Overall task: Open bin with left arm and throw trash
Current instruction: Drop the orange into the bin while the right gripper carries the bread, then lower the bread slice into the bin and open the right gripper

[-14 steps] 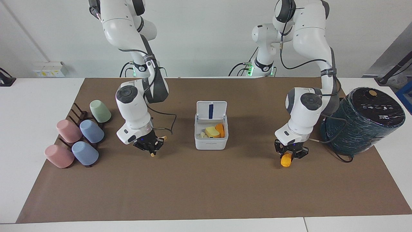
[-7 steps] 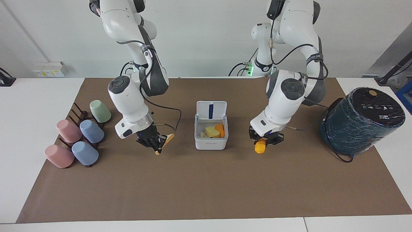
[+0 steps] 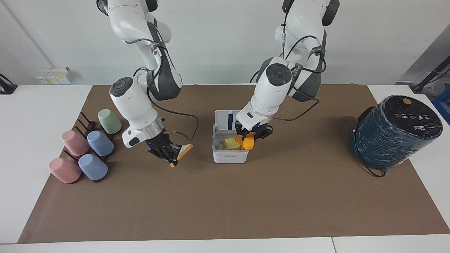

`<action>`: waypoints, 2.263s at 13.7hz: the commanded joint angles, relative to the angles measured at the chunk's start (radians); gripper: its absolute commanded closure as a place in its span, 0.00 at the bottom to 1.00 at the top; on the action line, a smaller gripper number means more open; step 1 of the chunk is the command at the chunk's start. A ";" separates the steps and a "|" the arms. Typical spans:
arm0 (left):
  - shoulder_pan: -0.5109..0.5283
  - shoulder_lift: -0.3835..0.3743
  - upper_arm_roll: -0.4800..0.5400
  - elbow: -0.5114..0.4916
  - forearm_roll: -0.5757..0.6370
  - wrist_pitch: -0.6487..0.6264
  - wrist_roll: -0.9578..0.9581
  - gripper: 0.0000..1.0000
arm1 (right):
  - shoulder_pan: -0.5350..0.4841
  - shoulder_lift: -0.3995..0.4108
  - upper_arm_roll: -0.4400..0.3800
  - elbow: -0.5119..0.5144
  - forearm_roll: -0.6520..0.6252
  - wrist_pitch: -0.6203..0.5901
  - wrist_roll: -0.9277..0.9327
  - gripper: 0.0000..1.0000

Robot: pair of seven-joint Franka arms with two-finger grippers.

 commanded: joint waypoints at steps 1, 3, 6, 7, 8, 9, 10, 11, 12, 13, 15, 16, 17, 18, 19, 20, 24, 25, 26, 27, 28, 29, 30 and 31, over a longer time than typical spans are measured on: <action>-0.035 -0.045 0.013 -0.089 -0.025 0.075 -0.043 1.00 | -0.015 -0.018 0.007 0.005 0.073 -0.024 0.006 1.00; -0.052 -0.072 0.013 -0.158 -0.027 0.129 -0.063 0.73 | -0.013 -0.022 0.007 0.009 0.106 -0.024 0.013 1.00; -0.048 -0.068 0.014 -0.141 -0.042 0.123 -0.063 0.14 | -0.013 -0.022 0.008 0.032 0.116 -0.024 0.056 1.00; -0.041 -0.063 0.014 -0.120 -0.048 0.116 -0.063 0.06 | -0.013 -0.022 0.008 0.034 0.116 -0.024 0.056 1.00; -0.038 -0.059 0.014 -0.104 -0.048 0.100 -0.063 0.04 | -0.013 -0.022 0.008 0.037 0.116 -0.024 0.056 1.00; -0.037 -0.059 0.016 -0.082 -0.048 0.076 -0.063 0.04 | -0.013 -0.020 0.008 0.040 0.116 -0.022 0.057 1.00; -0.035 -0.054 0.023 -0.055 -0.048 0.030 -0.062 0.05 | -0.006 -0.021 0.008 0.042 0.116 -0.019 0.062 1.00; -0.028 -0.054 0.029 -0.020 -0.042 -0.025 -0.062 0.05 | 0.005 -0.020 0.010 0.042 0.116 -0.009 0.072 1.00; 0.006 -0.054 0.028 0.033 -0.038 -0.079 -0.060 0.07 | 0.023 -0.020 0.011 0.040 0.113 0.010 0.095 1.00; 0.043 -0.054 0.028 0.084 -0.036 -0.140 -0.057 0.10 | 0.066 -0.020 0.010 0.039 0.107 0.048 0.121 1.00; 0.103 -0.060 0.034 0.136 -0.021 -0.240 -0.043 0.10 | 0.103 -0.017 0.010 0.032 0.103 0.114 0.163 1.00; 0.132 -0.066 0.031 0.144 0.028 -0.266 -0.034 0.10 | 0.126 -0.017 0.010 0.028 0.101 0.132 0.171 1.00; 0.159 -0.074 0.031 0.147 0.077 -0.298 -0.011 0.10 | 0.151 -0.011 0.010 0.025 0.101 0.158 0.177 1.00; 0.198 -0.094 0.031 0.152 0.094 -0.335 0.034 0.10 | 0.175 -0.003 0.010 0.022 0.101 0.187 0.186 1.00; 0.240 -0.106 0.034 0.152 0.096 -0.358 0.091 0.10 | 0.188 0.003 0.010 0.020 0.101 0.206 0.197 1.00; 0.300 -0.135 0.031 0.150 0.099 -0.377 0.151 0.10 | 0.194 0.005 0.010 0.019 0.100 0.206 0.200 1.00; 0.425 -0.178 0.030 0.146 0.099 -0.459 0.364 0.10 | 0.229 0.012 0.010 -0.001 0.055 0.208 0.203 1.00; 0.426 -0.194 0.028 0.146 0.099 -0.475 0.371 0.10 | 0.247 0.012 0.008 -0.004 0.055 0.208 0.218 1.00; 0.425 -0.204 0.026 0.143 0.097 -0.489 0.371 0.10 | 0.254 0.012 0.008 -0.007 0.054 0.208 0.246 1.00; 0.425 -0.217 0.026 0.143 0.097 -0.509 0.371 0.10 | 0.257 0.011 0.008 -0.015 0.050 0.209 0.253 1.00; 0.426 -0.226 0.026 0.143 0.097 -0.518 0.369 0.10 | 0.261 0.011 0.008 -0.020 0.044 0.214 0.255 1.00; 0.426 -0.229 0.026 0.141 0.096 -0.518 0.371 0.10 | 0.266 0.012 0.008 -0.027 0.038 0.227 0.257 0.98; 0.431 -0.238 0.026 0.129 0.096 -0.512 0.377 0.10 | 0.271 0.015 0.008 -0.040 0.037 0.249 0.253 0.96; 0.440 -0.247 0.028 0.109 0.096 -0.506 0.398 0.09 | 0.271 0.015 0.008 -0.050 0.037 0.261 0.253 0.94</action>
